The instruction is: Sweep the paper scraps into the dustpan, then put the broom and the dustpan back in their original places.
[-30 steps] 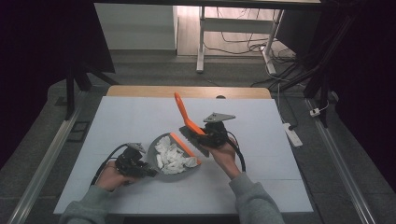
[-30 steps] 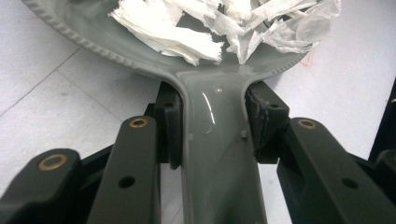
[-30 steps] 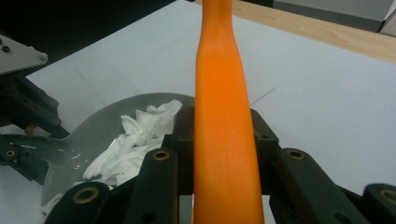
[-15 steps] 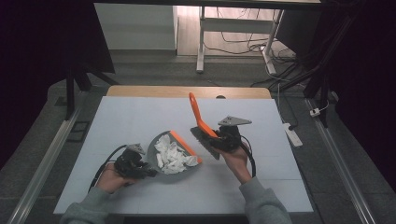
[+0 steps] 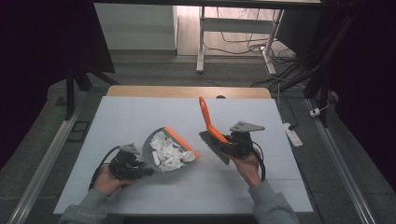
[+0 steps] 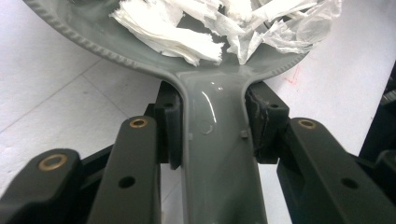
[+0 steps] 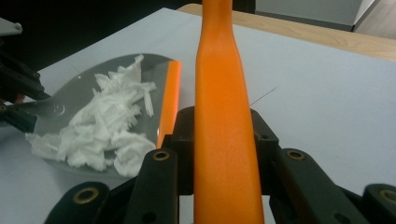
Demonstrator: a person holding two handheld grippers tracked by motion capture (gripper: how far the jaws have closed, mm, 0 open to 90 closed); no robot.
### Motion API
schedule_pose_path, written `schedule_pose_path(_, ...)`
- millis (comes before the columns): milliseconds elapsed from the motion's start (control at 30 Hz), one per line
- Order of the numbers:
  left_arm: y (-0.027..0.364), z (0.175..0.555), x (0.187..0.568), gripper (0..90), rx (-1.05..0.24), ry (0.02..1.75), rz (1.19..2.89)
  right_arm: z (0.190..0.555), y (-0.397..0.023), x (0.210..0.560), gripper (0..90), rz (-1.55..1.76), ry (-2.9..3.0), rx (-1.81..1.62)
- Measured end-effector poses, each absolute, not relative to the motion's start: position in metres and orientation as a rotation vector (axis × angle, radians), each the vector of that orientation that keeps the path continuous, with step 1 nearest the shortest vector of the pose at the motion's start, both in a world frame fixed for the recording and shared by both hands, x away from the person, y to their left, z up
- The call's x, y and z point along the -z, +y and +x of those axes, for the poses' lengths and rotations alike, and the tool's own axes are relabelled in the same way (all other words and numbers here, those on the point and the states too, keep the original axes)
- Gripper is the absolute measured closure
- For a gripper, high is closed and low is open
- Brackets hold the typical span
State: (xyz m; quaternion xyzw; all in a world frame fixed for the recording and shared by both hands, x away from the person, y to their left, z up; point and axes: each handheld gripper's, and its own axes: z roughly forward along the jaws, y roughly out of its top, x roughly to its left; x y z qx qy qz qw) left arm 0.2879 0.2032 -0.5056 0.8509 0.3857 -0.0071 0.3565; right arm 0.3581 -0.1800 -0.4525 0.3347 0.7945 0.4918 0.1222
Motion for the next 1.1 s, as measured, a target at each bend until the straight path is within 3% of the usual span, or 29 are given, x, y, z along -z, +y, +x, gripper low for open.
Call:
schedule_pose_path(533,0.215,0.276,0.504,61.2,-0.050,1.134,2.065,0.343,-0.227,0.458,70.3,1.052,2.307,-1.445)
schedule_pose_path(1100,0.229,0.270,0.505,61.1,-0.121,1.262,1.941,0.328,-0.246,0.466,70.3,1.104,2.340,-1.427)
